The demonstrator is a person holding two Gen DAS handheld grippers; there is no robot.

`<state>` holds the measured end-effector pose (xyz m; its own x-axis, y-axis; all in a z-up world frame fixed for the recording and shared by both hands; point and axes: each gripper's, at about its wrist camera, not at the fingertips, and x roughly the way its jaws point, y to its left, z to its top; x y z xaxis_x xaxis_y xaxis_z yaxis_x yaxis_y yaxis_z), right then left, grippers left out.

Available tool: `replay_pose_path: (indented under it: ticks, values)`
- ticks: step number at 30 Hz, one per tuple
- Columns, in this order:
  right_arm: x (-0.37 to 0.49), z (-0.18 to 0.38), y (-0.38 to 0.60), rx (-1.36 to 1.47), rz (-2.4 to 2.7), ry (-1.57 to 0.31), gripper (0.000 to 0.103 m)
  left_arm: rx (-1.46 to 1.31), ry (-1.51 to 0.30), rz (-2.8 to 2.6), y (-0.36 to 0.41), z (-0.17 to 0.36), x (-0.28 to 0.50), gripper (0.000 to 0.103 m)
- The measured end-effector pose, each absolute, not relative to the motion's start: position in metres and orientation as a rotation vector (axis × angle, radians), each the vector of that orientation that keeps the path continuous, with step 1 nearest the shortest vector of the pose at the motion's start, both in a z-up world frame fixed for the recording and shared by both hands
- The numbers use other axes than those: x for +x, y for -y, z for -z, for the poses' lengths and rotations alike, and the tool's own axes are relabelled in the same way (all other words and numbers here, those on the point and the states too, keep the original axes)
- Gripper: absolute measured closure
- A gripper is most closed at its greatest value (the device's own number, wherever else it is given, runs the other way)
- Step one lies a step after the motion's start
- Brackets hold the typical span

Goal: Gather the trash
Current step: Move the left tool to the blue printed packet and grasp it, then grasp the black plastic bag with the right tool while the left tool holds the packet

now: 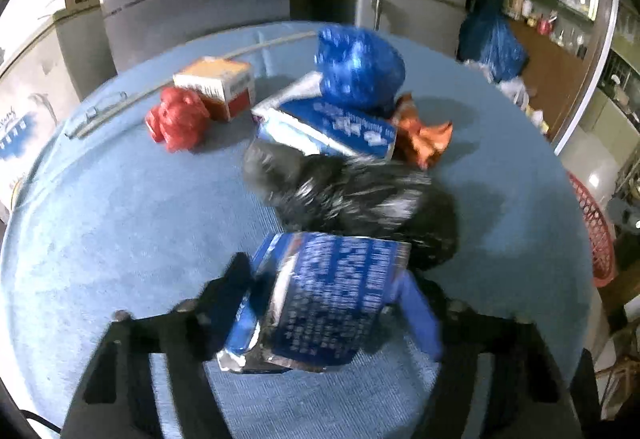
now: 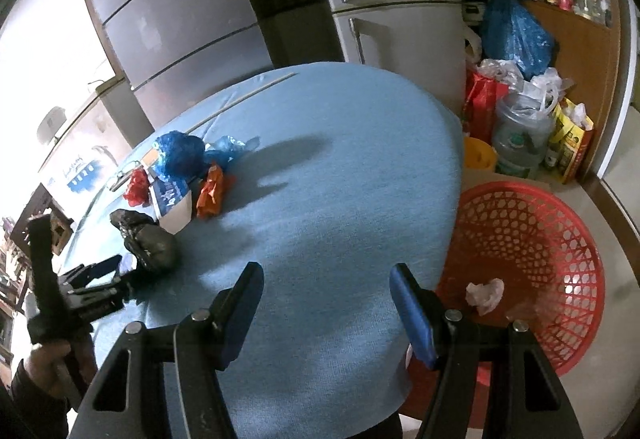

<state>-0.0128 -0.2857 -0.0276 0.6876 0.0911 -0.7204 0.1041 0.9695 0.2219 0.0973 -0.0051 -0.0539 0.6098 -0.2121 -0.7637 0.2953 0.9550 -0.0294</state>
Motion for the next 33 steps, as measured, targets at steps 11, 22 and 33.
replay_pose_path:
  ticks: [11, 22, 33]
  values:
    - [0.003, 0.020, 0.235, 0.192, -0.116, -0.811, 0.034, 0.054, -0.862, 0.275, -0.017, 0.046, 0.090, 0.039]
    - [0.009, 0.017, 0.216, 0.147, -0.139, -0.825, 0.034, 0.013, -0.890, 0.293, -0.032, 0.065, 0.108, 0.029]
    - [0.035, 0.003, 0.158, 0.085, -0.273, -0.808, 0.034, 0.020, -0.919, 0.317, -0.038, 0.073, 0.109, 0.015]
